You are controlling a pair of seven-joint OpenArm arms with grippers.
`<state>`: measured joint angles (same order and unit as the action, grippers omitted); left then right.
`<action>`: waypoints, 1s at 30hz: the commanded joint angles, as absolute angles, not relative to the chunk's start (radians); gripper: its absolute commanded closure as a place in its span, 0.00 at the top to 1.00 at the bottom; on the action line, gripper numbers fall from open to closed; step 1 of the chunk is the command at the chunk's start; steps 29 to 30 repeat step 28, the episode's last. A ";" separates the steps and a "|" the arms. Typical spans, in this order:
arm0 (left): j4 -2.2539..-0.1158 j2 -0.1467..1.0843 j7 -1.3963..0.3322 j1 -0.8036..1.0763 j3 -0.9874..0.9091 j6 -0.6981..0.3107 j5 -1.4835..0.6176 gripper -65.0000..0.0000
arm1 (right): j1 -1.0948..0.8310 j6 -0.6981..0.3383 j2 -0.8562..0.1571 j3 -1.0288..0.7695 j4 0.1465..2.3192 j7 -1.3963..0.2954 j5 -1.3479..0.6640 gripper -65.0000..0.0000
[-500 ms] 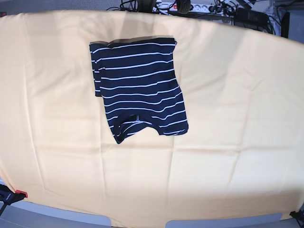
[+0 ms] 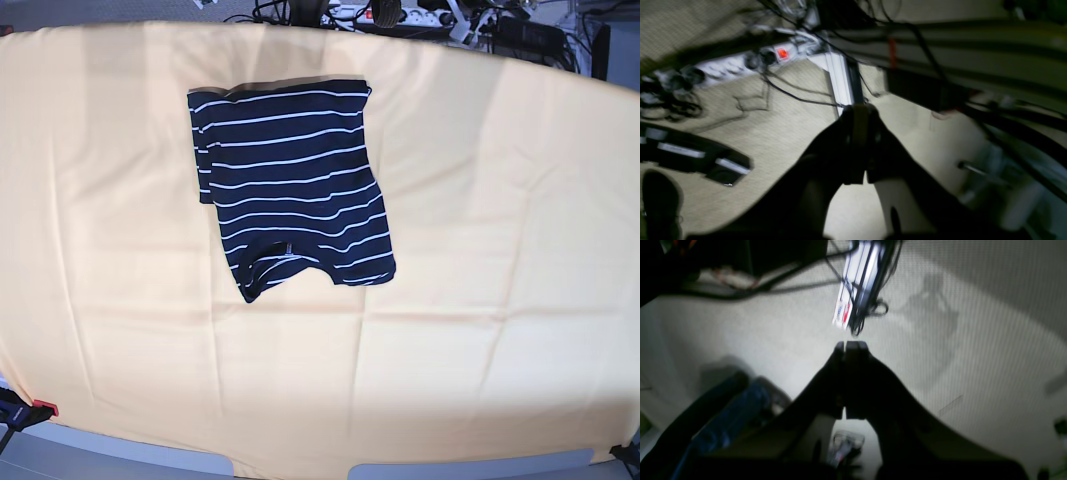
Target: Fold the T-shirt properly
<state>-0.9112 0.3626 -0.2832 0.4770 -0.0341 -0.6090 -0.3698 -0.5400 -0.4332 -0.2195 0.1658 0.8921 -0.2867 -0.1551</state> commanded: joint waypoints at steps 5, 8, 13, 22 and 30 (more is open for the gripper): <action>-0.732 0.360 -0.074 0.401 0.006 -0.537 -0.266 0.00 | -0.438 -0.440 -0.208 0.164 0.677 -0.073 -0.038 0.00; -0.618 0.359 0.078 0.356 0.073 -0.486 -0.212 0.00 | -0.386 -0.393 -0.193 0.164 0.576 0.017 0.018 0.00; -0.495 0.325 0.259 0.302 0.206 -0.360 -0.162 0.00 | -0.336 -0.323 -0.175 0.164 0.482 0.088 0.089 0.00; -0.475 0.226 0.280 0.266 0.294 -0.234 -0.224 0.00 | -0.328 -0.292 -0.139 0.164 0.481 0.094 0.087 0.00; -0.475 0.218 0.254 0.266 0.303 -0.226 -0.282 0.00 | -0.316 -0.300 -0.128 0.164 0.482 0.094 0.087 0.00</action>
